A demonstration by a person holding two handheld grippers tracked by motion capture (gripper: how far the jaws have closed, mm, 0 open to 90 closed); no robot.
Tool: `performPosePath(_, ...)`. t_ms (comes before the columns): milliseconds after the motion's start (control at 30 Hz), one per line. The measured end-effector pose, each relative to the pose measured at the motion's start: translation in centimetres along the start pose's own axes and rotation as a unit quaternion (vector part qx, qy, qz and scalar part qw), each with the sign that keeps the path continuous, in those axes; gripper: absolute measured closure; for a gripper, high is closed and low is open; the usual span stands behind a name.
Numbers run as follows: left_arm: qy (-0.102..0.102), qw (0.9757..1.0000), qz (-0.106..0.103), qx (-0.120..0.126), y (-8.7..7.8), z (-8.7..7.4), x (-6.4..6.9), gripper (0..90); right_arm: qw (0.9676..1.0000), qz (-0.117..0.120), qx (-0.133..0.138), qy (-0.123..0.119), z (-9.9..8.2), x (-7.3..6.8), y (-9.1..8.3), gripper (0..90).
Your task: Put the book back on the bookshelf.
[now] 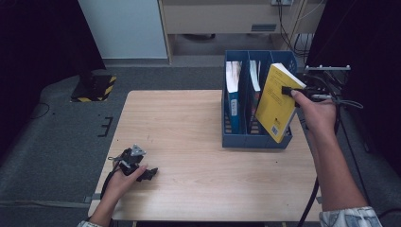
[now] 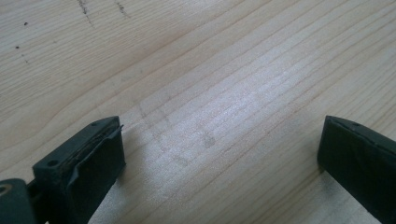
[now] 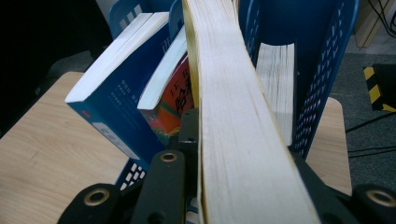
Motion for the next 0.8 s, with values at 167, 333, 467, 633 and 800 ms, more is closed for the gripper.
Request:
performPosePath(167, 0.001, 1.0, 0.0, -0.001, 0.0, 0.0, 0.0, 0.0, 0.9999, -0.011, 0.001, 0.01, 0.4, 0.0, 1.1, 75.1)
performPosePath(333, 0.001, 1.0, 0.0, -0.002, 0.0, 0.0, 0.0, 0.0, 0.9997, -0.02, 0.005, 0.016, 0.8, -0.1, 2.1, 75.1)
performPosePath(467, 0.002, 1.0, -0.001, -0.002, 0.0, 0.0, 0.0, 0.0, 0.9995, -0.025, 0.005, 0.019, 1.0, -0.3, 2.9, 75.0)
performPosePath(633, 0.002, 1.0, -0.001, -0.002, 0.0, 0.0, 0.0, 0.0, 0.999, -0.034, 0.01, 0.029, 1.3, -0.3, 3.8, 75.0)
performPosePath(800, 0.003, 1.0, -0.001, -0.003, 0.0, 0.0, 0.0, 0.0, 0.9983, -0.042, 0.017, 0.037, 1.6, -0.1, 4.1, 75.0)
Point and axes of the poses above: each handheld gripper's, and its own axes: y roughly forward along the jaws, z roughly out of its top, x roughly to its right, the point moved 7 cm from there along y, roughly forward along the jaws, and after that the axes turned 9 degrees about -y, right-handed, at the moved point
